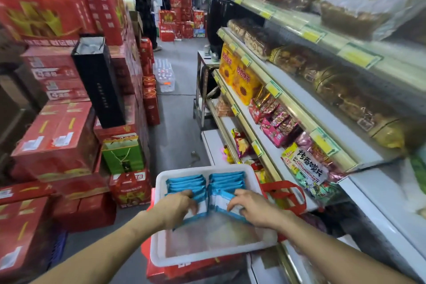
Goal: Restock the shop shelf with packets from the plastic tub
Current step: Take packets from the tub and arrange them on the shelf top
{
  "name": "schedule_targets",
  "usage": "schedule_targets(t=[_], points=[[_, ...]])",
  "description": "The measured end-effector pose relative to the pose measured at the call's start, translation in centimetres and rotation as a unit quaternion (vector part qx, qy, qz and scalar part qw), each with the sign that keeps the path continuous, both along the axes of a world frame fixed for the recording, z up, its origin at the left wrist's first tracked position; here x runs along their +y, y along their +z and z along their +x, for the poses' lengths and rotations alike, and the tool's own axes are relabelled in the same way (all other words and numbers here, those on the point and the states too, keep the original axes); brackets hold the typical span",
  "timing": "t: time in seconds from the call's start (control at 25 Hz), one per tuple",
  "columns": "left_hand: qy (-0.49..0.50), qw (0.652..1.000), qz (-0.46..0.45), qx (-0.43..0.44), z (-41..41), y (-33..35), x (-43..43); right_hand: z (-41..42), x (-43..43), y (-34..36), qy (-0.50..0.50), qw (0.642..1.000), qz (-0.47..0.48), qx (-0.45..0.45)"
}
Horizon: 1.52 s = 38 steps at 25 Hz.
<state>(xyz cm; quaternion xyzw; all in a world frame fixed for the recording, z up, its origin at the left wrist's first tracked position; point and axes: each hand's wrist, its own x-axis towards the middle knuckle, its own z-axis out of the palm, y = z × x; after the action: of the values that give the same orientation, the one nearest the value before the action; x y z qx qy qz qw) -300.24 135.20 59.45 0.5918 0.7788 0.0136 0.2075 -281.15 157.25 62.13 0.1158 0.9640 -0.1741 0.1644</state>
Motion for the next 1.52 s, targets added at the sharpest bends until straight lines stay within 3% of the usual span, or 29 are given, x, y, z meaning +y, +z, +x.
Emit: schedule_targets(t=[0.16,0.36,0.56,0.72,0.92,1.16,1.36,1.52], points=[[-0.034,0.998,0.057,-0.015,-2.1,7.5,3.2,0.0,3.5,8.9,-0.028,0.998,0.014,0.049],[-0.110,0.985,0.134,-0.004,-3.2,21.9,9.7,3.0,7.0,23.4,-0.039,0.991,0.080,0.104],[-0.181,0.959,0.217,-0.019,0.4,37.8,16.2,11.7,8.4,39.2,-0.113,0.975,0.109,0.159],[-0.261,0.928,0.257,-0.068,7.4,46.4,22.5,21.5,9.4,47.2,-0.184,0.950,0.150,0.201],[-0.366,0.886,0.270,-0.092,21.5,51.7,29.4,34.8,10.0,50.2,-0.300,0.912,0.177,0.218],[-0.479,0.834,0.261,-0.080,37.4,53.5,35.5,53.3,7.5,50.7,-0.437,0.851,0.196,0.214],[-0.517,0.802,0.277,-0.113,46.2,54.1,37.6,65.7,6.7,48.2,-0.543,0.792,0.210,0.182],[-0.519,0.795,0.287,-0.129,50.2,54.3,38.9,69.4,8.9,45.1,-0.553,0.784,0.245,0.141]])
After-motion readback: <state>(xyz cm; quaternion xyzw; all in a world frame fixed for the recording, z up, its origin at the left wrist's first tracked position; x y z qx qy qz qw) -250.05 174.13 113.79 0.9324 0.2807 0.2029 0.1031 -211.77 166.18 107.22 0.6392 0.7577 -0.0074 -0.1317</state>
